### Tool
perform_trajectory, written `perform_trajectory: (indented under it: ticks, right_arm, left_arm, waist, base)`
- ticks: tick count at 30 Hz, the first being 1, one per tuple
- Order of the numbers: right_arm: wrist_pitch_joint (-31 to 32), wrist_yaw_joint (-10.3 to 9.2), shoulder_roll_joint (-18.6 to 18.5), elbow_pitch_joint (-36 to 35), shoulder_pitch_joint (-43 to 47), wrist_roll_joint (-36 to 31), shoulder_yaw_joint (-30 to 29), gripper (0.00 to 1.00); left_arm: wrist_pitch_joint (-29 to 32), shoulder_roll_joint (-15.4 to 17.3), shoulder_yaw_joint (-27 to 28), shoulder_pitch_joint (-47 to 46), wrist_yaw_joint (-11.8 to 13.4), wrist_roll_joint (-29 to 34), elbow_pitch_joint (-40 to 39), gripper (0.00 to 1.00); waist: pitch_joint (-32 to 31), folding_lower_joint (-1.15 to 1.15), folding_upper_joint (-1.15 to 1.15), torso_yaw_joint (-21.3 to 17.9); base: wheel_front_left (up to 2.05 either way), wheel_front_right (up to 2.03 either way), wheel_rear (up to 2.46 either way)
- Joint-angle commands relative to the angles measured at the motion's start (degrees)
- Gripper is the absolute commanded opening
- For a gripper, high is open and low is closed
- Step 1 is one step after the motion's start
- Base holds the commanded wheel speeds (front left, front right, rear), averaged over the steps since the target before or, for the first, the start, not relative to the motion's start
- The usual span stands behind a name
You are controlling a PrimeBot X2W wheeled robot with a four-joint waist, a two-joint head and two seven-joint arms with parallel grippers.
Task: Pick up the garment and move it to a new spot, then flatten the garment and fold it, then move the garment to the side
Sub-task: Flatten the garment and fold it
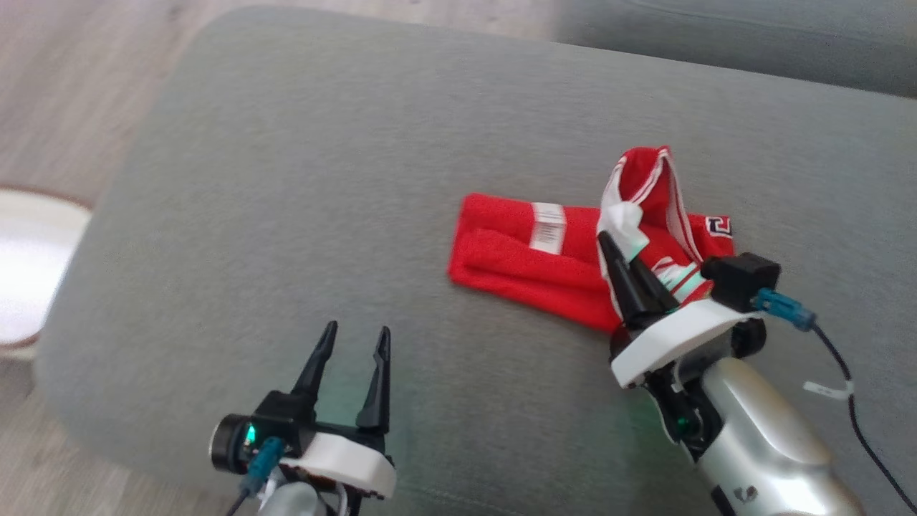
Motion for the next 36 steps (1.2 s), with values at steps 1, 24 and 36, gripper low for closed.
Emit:
perform_trajectory:
  ticks: [1,24,36]
  right_arm:
    - [-0.19,0.2,1.25,-0.34,-2.83,0.23,1.7,0.0]
    - [-5.39,0.2,4.84,4.59,-5.4,-18.35,-15.61,1.0]
    - [-5.41,0.2,6.21,-5.8,8.16,-32.74,-31.28,1.0]
  left_arm:
    - [-0.55,0.23,0.56,-1.06,0.15,-0.67,-1.33,1.0]
    - [-0.55,0.23,0.99,-1.46,2.23,-0.03,-2.47,1.0]
    - [-0.55,0.22,6.41,-1.54,4.24,4.92,-2.64,1.0]
  waist:
    - [0.22,0.0,0.0,4.57]
    - [-0.33,0.0,0.0,4.23]
    - [-2.45,0.0,0.0,-7.31]
  base:
    - [0.0,0.0,0.0]
    - [0.0,0.0,0.0]
    - [0.0,0.0,0.0]
